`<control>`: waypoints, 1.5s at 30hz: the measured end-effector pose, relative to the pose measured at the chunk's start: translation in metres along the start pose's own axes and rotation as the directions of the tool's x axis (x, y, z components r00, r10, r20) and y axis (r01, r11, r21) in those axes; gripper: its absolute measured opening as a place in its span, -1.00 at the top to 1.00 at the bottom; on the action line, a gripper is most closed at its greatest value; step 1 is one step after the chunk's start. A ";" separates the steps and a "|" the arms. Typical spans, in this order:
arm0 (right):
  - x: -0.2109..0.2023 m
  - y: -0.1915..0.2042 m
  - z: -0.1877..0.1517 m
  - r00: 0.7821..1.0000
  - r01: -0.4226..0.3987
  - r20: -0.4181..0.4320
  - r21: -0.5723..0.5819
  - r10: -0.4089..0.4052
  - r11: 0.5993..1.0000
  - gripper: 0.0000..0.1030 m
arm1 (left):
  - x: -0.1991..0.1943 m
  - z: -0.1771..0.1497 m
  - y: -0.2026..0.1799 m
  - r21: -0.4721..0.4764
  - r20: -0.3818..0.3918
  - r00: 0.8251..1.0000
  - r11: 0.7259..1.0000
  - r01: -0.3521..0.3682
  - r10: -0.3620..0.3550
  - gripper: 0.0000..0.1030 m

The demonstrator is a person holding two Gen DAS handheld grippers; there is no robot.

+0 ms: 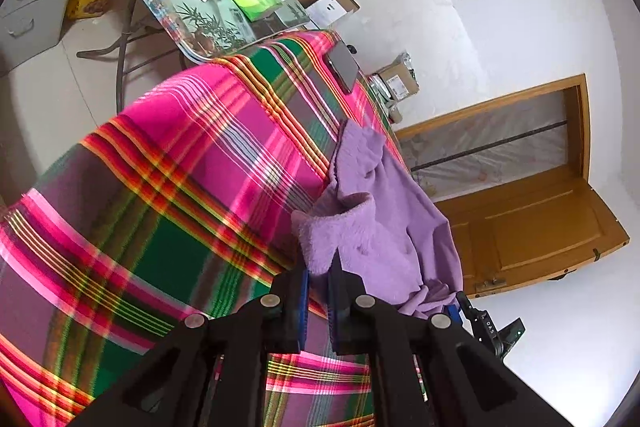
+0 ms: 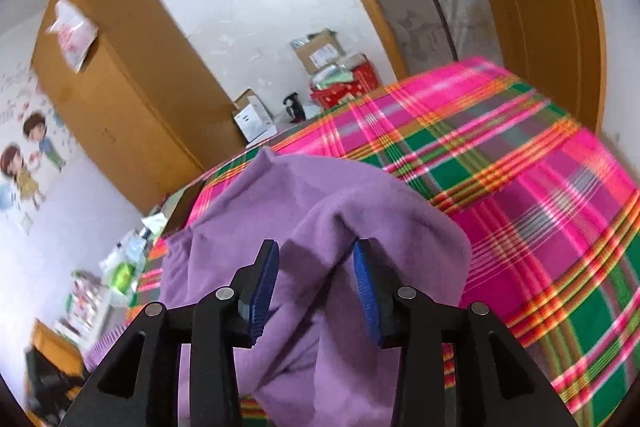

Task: Fold clothes
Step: 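Grasp the purple garment with the right gripper while the left gripper holds the ribbed waistband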

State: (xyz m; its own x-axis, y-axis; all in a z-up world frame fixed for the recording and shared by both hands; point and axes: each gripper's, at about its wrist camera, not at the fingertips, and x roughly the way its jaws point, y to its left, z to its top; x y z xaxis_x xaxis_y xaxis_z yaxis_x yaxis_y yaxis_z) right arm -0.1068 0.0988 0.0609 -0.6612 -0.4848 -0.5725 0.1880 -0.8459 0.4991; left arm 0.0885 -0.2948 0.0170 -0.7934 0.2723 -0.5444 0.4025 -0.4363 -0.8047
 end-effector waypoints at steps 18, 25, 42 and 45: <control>-0.017 0.041 0.049 0.986 0.098 0.150 -0.155 -0.075 0.983 0.89 | -0.004 0.008 -0.015 0.043 0.039 0.999 0.999 -0.029 0.027 0.86; -0.029 0.067 0.073 0.971 0.100 0.236 -0.233 -0.043 0.967 0.90 | 0.000 0.009 -0.025 0.063 0.039 0.999 0.998 -0.032 0.029 0.86; -0.059 0.044 0.030 0.979 0.139 0.188 -0.354 -0.075 0.925 0.89 | 0.003 -0.012 -0.015 0.073 -0.026 0.999 0.997 -0.031 0.033 0.86; -0.066 0.025 0.015 0.979 0.159 0.178 -0.329 -0.105 0.931 0.89 | 0.001 -0.017 -0.015 0.082 -0.038 0.999 0.996 -0.024 0.028 0.86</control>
State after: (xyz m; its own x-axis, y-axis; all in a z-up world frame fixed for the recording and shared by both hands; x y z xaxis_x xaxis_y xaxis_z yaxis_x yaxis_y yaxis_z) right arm -0.0691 0.1133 0.1210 -0.7956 -0.3463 -0.4971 0.3088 -0.9377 0.1590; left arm 0.0896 -0.2731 0.0249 -0.7640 0.2926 -0.5751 0.3831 -0.5114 -0.7692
